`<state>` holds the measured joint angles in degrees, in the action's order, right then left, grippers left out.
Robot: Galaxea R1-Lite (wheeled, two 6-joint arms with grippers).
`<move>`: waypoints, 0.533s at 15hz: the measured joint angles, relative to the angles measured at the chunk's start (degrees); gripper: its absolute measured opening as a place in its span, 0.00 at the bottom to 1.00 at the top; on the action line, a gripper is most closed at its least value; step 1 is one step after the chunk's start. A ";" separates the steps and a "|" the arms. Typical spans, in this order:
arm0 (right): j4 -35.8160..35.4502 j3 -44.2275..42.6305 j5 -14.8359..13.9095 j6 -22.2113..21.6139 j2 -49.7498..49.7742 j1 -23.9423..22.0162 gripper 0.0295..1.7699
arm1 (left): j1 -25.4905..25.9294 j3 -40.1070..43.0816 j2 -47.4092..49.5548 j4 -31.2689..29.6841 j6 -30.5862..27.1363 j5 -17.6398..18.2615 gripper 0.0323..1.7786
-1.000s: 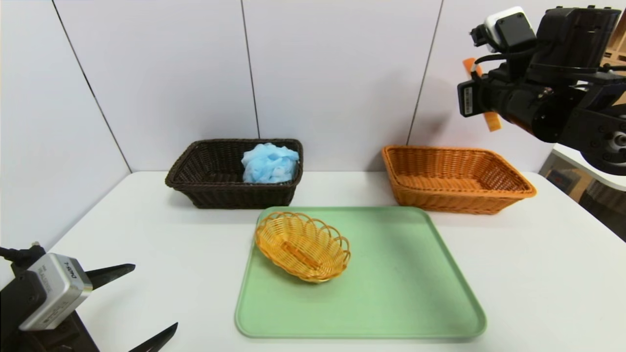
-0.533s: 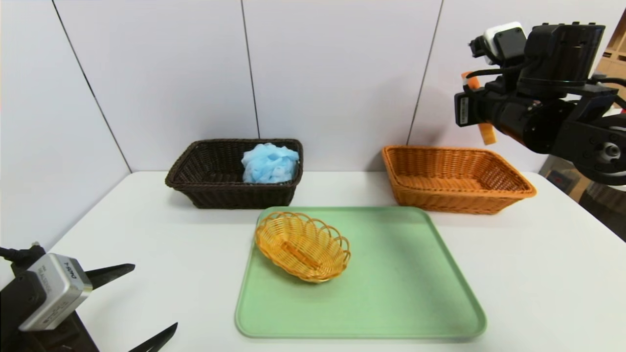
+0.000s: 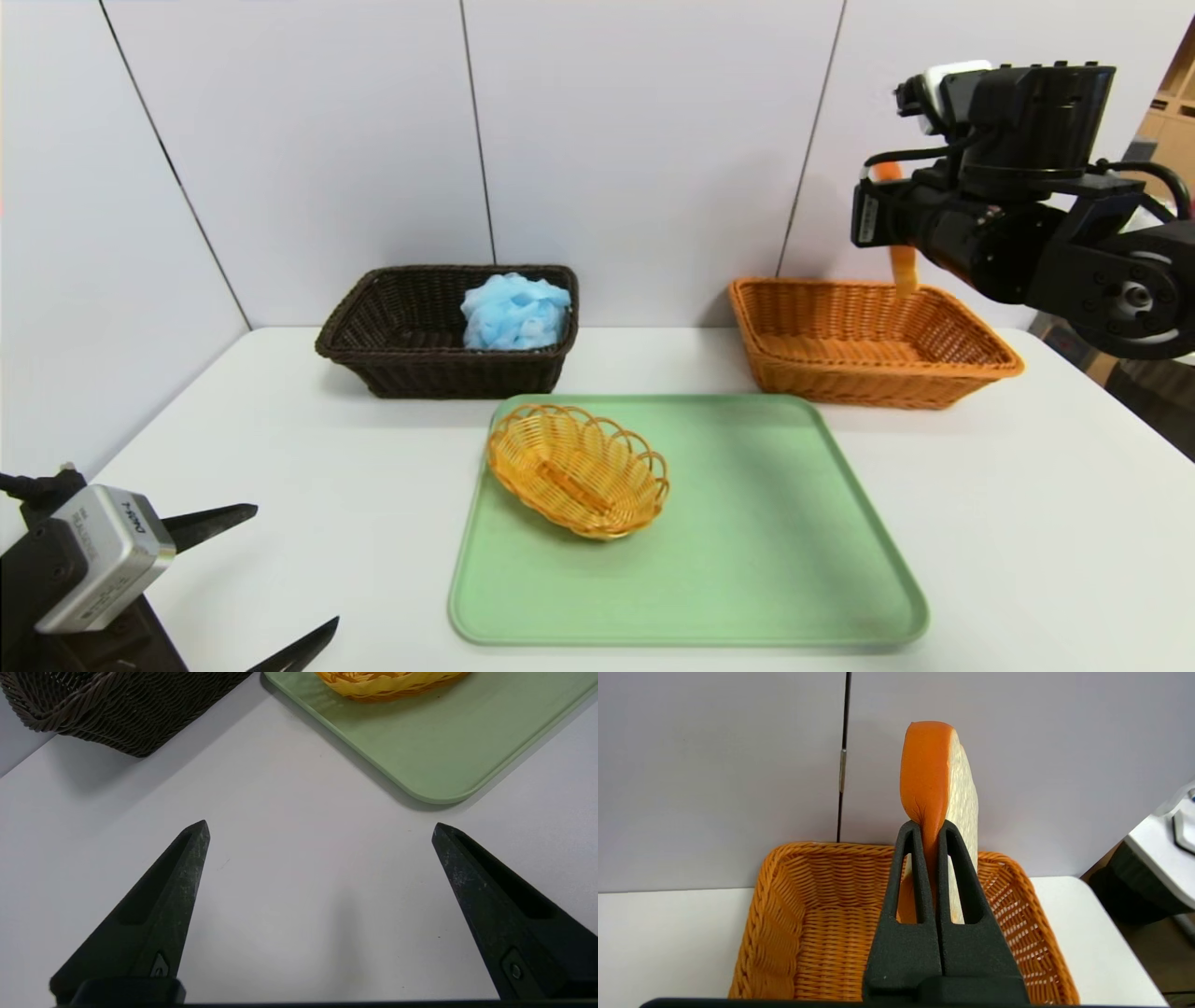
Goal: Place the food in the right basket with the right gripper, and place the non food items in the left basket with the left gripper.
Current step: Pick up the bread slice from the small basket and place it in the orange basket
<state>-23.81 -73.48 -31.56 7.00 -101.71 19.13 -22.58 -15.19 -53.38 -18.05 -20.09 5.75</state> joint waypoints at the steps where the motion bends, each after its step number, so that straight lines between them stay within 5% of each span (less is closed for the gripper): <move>1: 0.28 -0.05 -0.44 -0.66 -0.24 0.18 0.02 | -0.05 0.00 0.00 0.01 -0.02 0.02 0.95; 8: 0.57 0.66 -1.23 -2.60 -2.79 0.93 0.02 | -0.10 0.69 0.02 0.06 0.09 0.02 0.95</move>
<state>-23.24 -72.83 -32.79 4.40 -104.50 20.05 -22.67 -14.49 -53.36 -17.99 -20.00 5.78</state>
